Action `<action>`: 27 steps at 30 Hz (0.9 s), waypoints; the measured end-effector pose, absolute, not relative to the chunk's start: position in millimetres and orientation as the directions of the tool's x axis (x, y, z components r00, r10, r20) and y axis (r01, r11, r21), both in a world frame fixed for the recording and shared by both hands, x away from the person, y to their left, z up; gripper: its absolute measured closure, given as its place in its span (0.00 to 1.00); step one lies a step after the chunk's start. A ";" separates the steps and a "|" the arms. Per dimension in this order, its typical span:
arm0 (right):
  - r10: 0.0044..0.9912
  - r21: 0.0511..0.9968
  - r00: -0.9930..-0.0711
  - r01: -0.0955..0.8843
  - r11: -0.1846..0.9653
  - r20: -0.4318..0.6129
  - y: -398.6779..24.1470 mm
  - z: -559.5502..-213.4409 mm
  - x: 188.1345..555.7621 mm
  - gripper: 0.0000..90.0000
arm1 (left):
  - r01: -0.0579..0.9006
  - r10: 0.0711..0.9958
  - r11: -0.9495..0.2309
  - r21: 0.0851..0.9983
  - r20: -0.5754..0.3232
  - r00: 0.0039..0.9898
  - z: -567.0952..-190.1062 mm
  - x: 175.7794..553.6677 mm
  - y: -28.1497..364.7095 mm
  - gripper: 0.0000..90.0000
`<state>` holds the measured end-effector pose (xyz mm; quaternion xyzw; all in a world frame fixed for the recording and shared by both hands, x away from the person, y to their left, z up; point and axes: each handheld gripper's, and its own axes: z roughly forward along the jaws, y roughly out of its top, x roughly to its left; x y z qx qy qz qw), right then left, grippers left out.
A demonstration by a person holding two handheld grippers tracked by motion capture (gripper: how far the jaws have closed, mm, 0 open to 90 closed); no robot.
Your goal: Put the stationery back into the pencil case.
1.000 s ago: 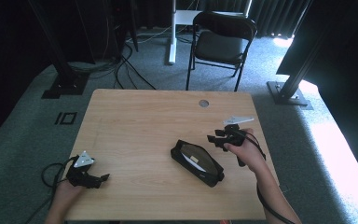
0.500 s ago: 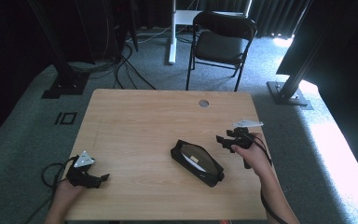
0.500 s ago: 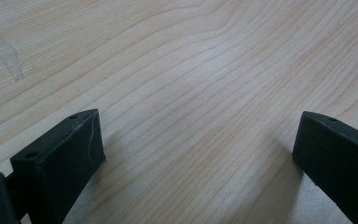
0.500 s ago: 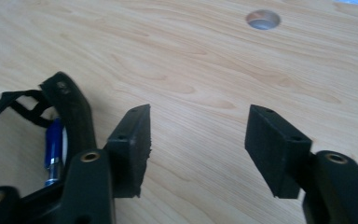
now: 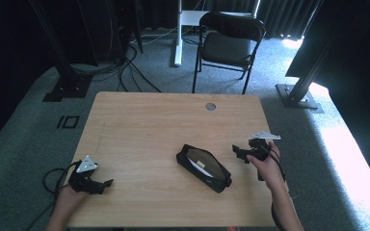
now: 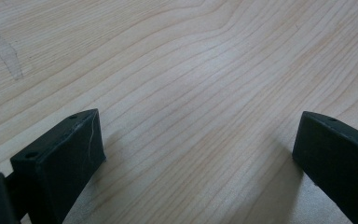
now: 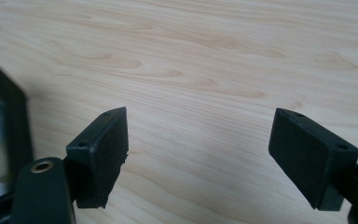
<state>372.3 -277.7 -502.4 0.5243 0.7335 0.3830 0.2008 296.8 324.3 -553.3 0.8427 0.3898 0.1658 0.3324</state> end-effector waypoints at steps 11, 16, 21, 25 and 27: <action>0.973 0.759 -0.214 0.646 0.075 0.087 -299.1 -527.3 357.7 0.16 | 0.547 0.767 -0.475 0.690 0.020 0.641 -553.3 296.8 324.2 0.02; 0.980 0.750 -0.183 0.659 0.059 0.084 -305.6 -536.8 349.0 0.15 | 0.547 0.767 -0.475 0.690 0.020 0.641 -553.3 296.8 324.2 0.02; 0.985 0.744 -0.162 0.665 0.060 0.065 -310.5 -544.1 341.3 0.15 | 0.547 0.767 -0.475 0.690 0.021 0.641 -553.3 296.8 324.2 0.02; 0.987 0.738 -0.150 0.672 0.058 0.059 -311.6 -549.3 332.0 0.14 | 0.547 0.767 -0.475 0.690 0.020 0.641 -553.3 296.8 324.2 0.02; 0.988 0.740 -0.139 0.671 0.047 0.063 -312.0 -550.7 329.1 0.14 | 0.547 0.767 -0.475 0.690 0.020 0.641 -553.3 296.8 324.2 0.02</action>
